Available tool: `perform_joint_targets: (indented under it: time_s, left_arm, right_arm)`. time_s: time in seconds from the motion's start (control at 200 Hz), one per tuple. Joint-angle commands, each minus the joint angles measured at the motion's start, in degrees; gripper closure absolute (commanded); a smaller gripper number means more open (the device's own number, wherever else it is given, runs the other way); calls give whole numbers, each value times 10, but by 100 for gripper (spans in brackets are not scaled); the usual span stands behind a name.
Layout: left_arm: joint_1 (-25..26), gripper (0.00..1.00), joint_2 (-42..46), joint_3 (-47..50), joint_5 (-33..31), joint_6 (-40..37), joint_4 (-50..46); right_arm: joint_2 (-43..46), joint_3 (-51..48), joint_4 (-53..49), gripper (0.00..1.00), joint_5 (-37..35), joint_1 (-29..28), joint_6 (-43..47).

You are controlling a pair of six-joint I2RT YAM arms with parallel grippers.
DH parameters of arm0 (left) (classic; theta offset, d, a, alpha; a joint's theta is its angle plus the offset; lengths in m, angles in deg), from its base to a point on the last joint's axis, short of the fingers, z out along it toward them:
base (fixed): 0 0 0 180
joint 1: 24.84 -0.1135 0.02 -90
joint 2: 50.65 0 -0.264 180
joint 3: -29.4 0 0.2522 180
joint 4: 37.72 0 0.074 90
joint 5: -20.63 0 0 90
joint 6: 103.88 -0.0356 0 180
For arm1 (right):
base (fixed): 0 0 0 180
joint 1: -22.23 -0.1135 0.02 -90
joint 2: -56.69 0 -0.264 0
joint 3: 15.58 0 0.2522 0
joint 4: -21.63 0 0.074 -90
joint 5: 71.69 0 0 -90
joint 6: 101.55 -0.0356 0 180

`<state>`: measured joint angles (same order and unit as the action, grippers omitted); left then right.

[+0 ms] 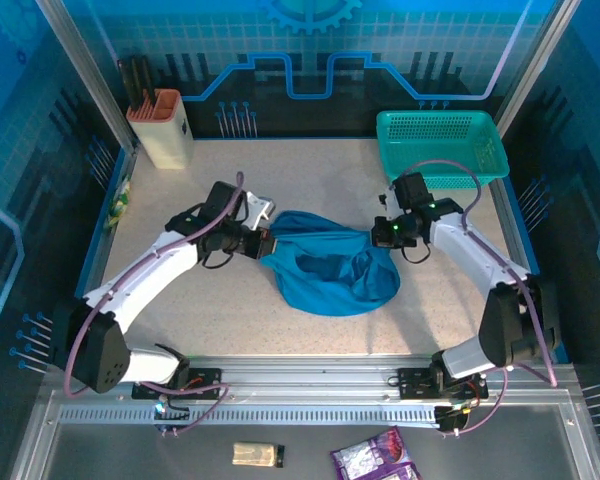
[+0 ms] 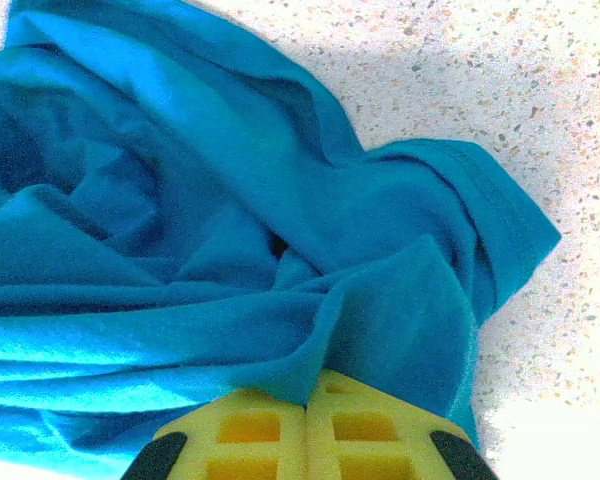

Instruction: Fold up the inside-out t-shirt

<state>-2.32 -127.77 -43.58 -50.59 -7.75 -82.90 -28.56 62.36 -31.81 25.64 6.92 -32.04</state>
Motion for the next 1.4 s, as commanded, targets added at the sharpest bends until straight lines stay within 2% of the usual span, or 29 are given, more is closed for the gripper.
perform_joint_targets:
  time_s: [0.0, 0.185, 0.27, 0.38, 0.57, 0.645, 0.765, 1.046, 1.276, 1.391]
  left_arm:
    - [-34, 98, 7, 44, 47, 86, 19]
    - [-47, 97, -25, 63, 43, 114, 32]
    - [-47, 97, -38, 64, 50, 121, 42]
    - [-49, 97, -43, 60, 60, 123, 52]
    - [-51, 97, -34, 59, 106, 111, 65]
    - [-52, 97, -30, 59, 123, 105, 65]
    - [-52, 97, -26, 61, 149, 100, 66]
    - [-52, 96, -18, 62, 168, 101, 73]
    - [-52, 96, -15, 67, 171, 107, 83]
    - [-52, 95, -14, 69, 172, 104, 83]
  right_arm:
    - [-29, 26, -32, 98, -73, 5, 5]
    - [-13, 41, -50, 67, -96, -44, -20]
    - [11, 40, -56, 62, -115, -86, -42]
    - [33, 5, -15, 61, -68, -144, -102]
    - [30, -102, 238, 56, 52, -227, -253]
    - [11, -116, 335, 55, 85, -242, -290]
    - [-32, -113, 438, 54, 119, -251, -318]
    - [-110, -89, 517, 52, 179, -248, -366]
    - [-106, -109, 581, 66, 205, -243, -400]
    - [-95, -113, 583, 65, 204, -243, -397]
